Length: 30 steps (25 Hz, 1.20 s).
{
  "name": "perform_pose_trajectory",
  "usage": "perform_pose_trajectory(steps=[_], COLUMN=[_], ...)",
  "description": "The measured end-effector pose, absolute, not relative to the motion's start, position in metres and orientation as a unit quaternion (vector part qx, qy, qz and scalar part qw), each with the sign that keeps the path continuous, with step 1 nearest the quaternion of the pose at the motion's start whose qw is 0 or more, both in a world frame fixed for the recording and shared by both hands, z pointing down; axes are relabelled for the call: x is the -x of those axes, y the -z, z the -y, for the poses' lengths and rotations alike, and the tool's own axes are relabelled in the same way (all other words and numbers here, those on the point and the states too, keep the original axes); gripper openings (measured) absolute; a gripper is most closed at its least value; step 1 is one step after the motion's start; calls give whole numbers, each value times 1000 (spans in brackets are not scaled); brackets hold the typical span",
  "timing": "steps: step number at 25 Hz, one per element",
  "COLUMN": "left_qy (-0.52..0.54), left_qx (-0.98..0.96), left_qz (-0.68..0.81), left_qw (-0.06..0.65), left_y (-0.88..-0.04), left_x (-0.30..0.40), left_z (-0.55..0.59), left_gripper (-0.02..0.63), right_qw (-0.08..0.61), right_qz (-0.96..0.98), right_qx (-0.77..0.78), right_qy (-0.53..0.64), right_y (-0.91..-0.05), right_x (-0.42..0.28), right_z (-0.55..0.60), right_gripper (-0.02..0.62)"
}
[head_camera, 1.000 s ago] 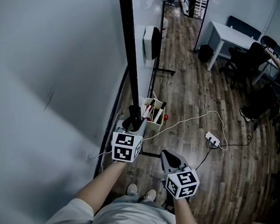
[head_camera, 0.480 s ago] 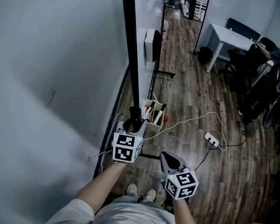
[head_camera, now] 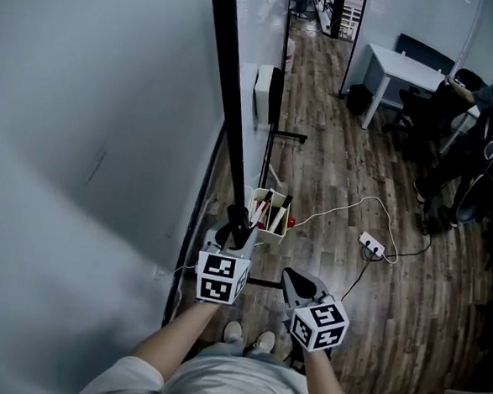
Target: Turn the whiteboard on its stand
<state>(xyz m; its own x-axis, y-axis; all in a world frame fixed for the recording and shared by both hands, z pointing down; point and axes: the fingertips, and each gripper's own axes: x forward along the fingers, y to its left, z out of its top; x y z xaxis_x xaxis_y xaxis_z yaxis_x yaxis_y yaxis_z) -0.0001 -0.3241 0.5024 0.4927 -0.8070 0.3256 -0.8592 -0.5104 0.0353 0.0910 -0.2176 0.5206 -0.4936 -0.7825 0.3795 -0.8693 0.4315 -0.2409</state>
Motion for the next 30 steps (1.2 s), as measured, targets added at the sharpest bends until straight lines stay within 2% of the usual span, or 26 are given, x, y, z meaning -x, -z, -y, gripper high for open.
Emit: perform_pose_trajectory(steps=[7, 20, 30], left_qy=[-118, -132, -136], left_qx=[-860, -861, -860], left_qz=[488, 482, 482], left_qw=[91, 95, 94], left_y=[-560, -509, -503], left_x=[7, 14, 16], left_z=[249, 216, 207], left_gripper=[195, 195, 195], right_qw=[109, 112, 115], right_qz=[842, 846, 845], right_qx=[-492, -482, -482], right_qy=[-194, -198, -202], right_y=[-578, -523, -518], right_x=[-88, -82, -80], right_z=[166, 161, 162], right_gripper=[-5, -5, -5])
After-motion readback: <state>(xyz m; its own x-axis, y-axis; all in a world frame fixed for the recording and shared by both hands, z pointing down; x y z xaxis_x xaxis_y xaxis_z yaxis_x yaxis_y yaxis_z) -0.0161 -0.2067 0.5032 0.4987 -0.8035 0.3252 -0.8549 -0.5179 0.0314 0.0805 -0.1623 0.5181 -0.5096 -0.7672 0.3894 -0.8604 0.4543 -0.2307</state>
